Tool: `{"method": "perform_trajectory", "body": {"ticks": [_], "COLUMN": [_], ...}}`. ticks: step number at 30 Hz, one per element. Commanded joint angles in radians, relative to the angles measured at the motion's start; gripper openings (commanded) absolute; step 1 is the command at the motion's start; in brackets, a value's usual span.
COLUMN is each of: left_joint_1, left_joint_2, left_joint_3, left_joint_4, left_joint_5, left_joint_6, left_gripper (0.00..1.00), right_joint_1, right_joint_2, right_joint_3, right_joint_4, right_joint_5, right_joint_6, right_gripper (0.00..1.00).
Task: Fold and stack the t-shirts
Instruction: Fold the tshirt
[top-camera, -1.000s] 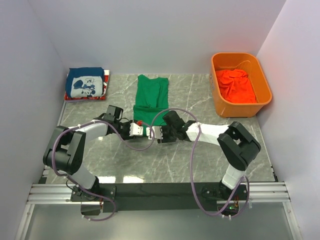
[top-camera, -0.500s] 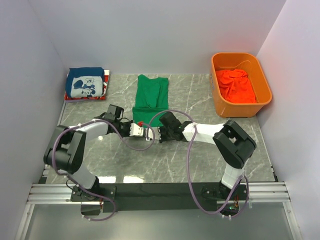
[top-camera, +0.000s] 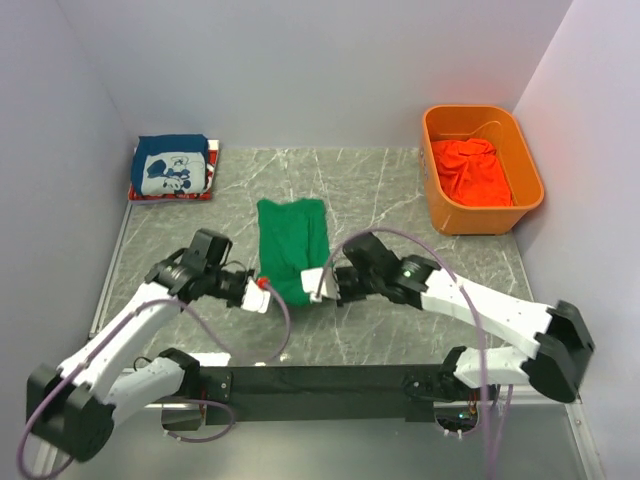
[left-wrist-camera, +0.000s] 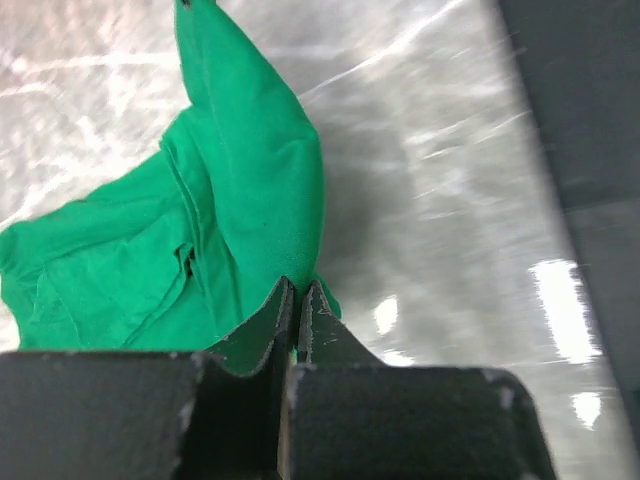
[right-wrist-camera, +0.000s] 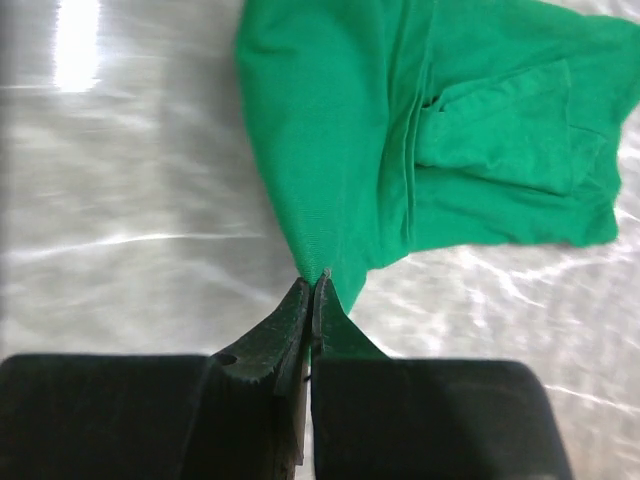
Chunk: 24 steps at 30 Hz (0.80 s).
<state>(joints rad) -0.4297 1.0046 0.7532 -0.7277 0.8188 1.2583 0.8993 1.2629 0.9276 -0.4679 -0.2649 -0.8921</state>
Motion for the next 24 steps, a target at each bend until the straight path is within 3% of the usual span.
{"method": "perform_trajectory", "body": {"ticks": [1,6,10,13,14,17,21,24], "left_joint_1": [-0.026,-0.034,-0.029,0.028,0.096,0.224,0.295,0.316], "left_joint_2": [-0.119,-0.240,-0.235,-0.164,-0.138,0.018,0.332,0.522], "left_joint_3": [-0.023,0.003,0.064,0.104,0.127,0.196,0.356,0.490], "left_joint_4": [-0.153,-0.240,-0.233,-0.243,-0.248,-0.295,-0.364,-0.328], "left_joint_5": [0.108,0.129,0.082,0.101,0.123,0.187,0.236,0.252], "left_joint_6": [-0.056,-0.137,-0.240,-0.226,-0.214,-0.093,0.035,-0.008], "left_gripper": [0.01,0.01,0.00,0.00,0.00,0.00,0.01,0.01], "right_joint_1": [0.067,0.116,0.112,0.067,0.034,-0.020,-0.141,-0.197], "right_joint_2": [-0.104,-0.216,-0.208,-0.156,-0.137,-0.018,0.134,0.286], "right_joint_3": [-0.044,-0.018,0.023,0.054,0.066,0.138,0.264,0.374], "right_joint_4": [-0.132,-0.176,-0.166,-0.152,-0.150,-0.161,-0.173,-0.199], "right_joint_5": [-0.074,-0.115,-0.090,-0.108,-0.115,-0.154,-0.198,-0.215], "right_joint_6": [0.073,0.110,0.091,0.036,0.012,-0.039,-0.122,-0.177], "right_gripper": [0.00,0.00,0.00,0.00,0.00,0.00,0.00,0.00]}}
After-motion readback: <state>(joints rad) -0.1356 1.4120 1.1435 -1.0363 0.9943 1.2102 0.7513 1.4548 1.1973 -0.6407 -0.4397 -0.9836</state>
